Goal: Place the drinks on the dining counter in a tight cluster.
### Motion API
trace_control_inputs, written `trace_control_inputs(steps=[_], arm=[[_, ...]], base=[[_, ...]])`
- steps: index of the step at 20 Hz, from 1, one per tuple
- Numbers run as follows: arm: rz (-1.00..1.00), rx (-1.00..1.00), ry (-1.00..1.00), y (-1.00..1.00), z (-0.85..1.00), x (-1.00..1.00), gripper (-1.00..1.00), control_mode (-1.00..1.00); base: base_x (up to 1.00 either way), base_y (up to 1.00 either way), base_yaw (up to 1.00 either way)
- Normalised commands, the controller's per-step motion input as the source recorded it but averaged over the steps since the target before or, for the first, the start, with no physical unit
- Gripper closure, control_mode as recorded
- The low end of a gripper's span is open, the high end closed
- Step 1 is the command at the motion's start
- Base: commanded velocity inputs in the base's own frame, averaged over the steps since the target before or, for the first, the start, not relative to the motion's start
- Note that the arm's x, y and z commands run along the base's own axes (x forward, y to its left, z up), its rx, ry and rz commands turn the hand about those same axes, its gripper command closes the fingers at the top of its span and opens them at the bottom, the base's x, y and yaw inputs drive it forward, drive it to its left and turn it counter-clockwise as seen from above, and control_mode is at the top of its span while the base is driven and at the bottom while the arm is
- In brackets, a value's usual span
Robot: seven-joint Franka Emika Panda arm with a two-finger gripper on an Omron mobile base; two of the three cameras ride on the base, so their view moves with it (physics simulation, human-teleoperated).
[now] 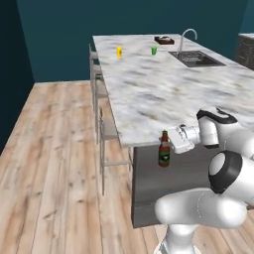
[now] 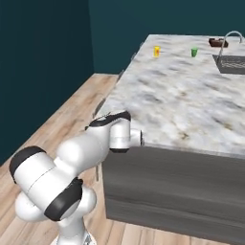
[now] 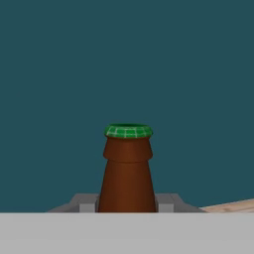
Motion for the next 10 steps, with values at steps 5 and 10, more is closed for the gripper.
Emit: trace_control_inputs(steps=[5, 10], arm=[[0.0, 0.0, 0.0, 0.0, 0.0, 0.0, 1.0, 1.0], [0.0, 0.0, 0.0, 0.0, 0.0, 0.0, 1.0, 1.0]], base=[[0.5, 0.0, -0.3], [0.61, 0.0, -0.24]])
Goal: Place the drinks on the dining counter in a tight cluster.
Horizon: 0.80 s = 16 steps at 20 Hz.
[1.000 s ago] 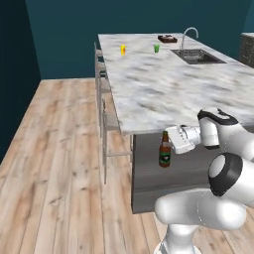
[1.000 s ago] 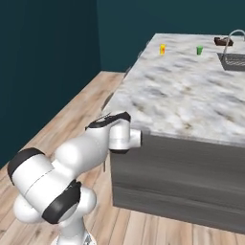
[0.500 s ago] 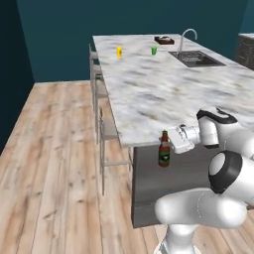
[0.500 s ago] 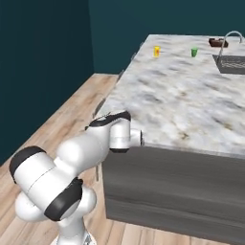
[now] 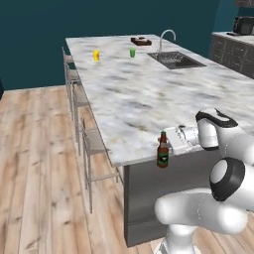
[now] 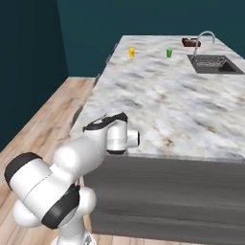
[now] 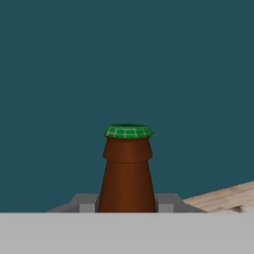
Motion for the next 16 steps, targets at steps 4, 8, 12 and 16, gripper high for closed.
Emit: trace_control_inputs(steps=[4, 8, 12, 16], arm=[[0.0, 0.0, 0.0, 0.0, 0.0, 0.0, 1.0, 1.0], [0.0, 0.0, 0.0, 0.0, 0.0, 0.0, 1.0, 1.0], [0.0, 0.0, 0.0, 0.0, 0.0, 0.0, 1.0, 1.0], [0.0, 0.0, 0.0, 0.0, 0.0, 0.0, 1.0, 1.0]], base=[[0.61, 0.01, -0.13], [0.6, 0.07, -0.05], [0.58, 0.04, -0.01], [0.54, 0.05, -0.01]])
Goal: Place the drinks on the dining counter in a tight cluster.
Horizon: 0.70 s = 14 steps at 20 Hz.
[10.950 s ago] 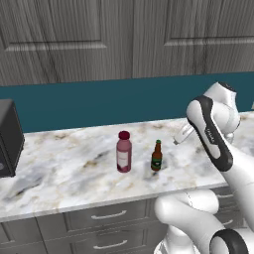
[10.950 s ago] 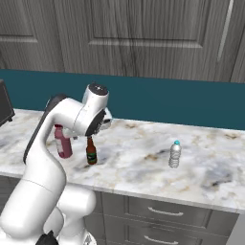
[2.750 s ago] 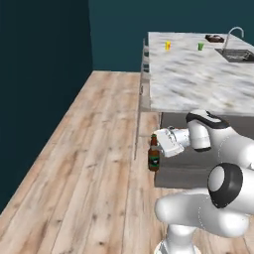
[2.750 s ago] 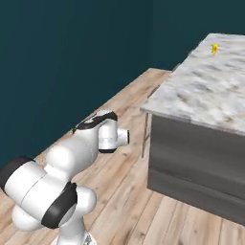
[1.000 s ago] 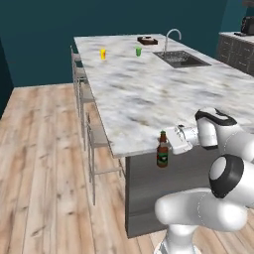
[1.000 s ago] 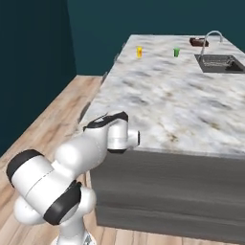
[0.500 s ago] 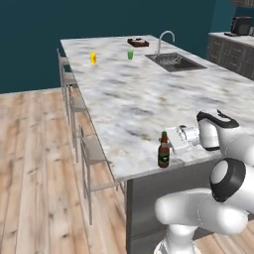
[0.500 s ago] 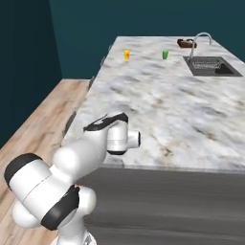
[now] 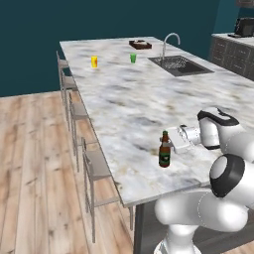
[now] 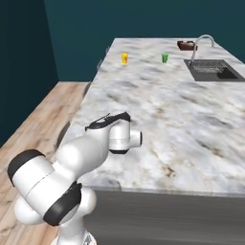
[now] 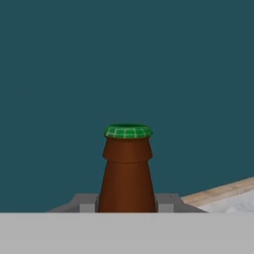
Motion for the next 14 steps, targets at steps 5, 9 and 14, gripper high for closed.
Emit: trace_control_inputs(steps=[5, 9, 14], arm=[[0.0, 0.0, 0.0, 0.0, 0.0, 0.0, 1.0, 1.0], [0.0, 0.0, 0.0, 0.0, 0.0, 0.0, 1.0, 1.0], [0.0, 0.0, 0.0, 0.0, 0.0, 0.0, 1.0, 1.0]], base=[[0.29, 0.03, -0.03], [0.0, 0.0, 0.0], [0.0, 0.0, 0.0]])
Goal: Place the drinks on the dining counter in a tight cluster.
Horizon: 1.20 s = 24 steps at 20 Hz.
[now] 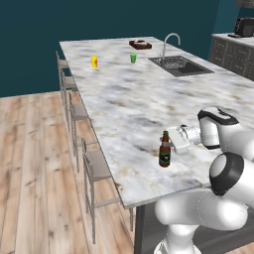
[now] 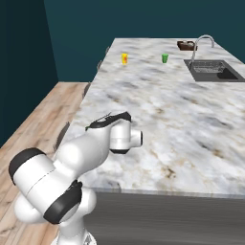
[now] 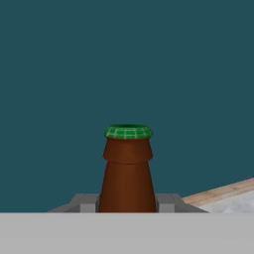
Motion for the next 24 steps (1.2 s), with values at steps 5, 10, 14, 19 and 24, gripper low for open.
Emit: trace_control_inputs(steps=[5, 10, 14, 19, 24], arm=[[0.0, 0.0, -0.08, 0.0, 0.0, 0.19, 1.0, -1.0], [0.0, 0.0, -0.19, 0.0, -0.08, 0.47, 1.0, -1.0], [0.0, -0.03, -0.14, 0.0, -0.13, 0.57, 1.0, -1.0], [0.0, -0.01, -0.01, 0.0, -0.17, 0.67, 1.0, -1.0], [0.0, 0.0, 0.0, 0.01, -0.19, 0.39, 1.0, -1.0]], base=[[0.05, 0.0, 0.0], [0.0, 0.0, 0.0], [0.0, 0.0, 0.0], [0.0, 0.0, 0.0], [0.0, 0.0, 0.0]])
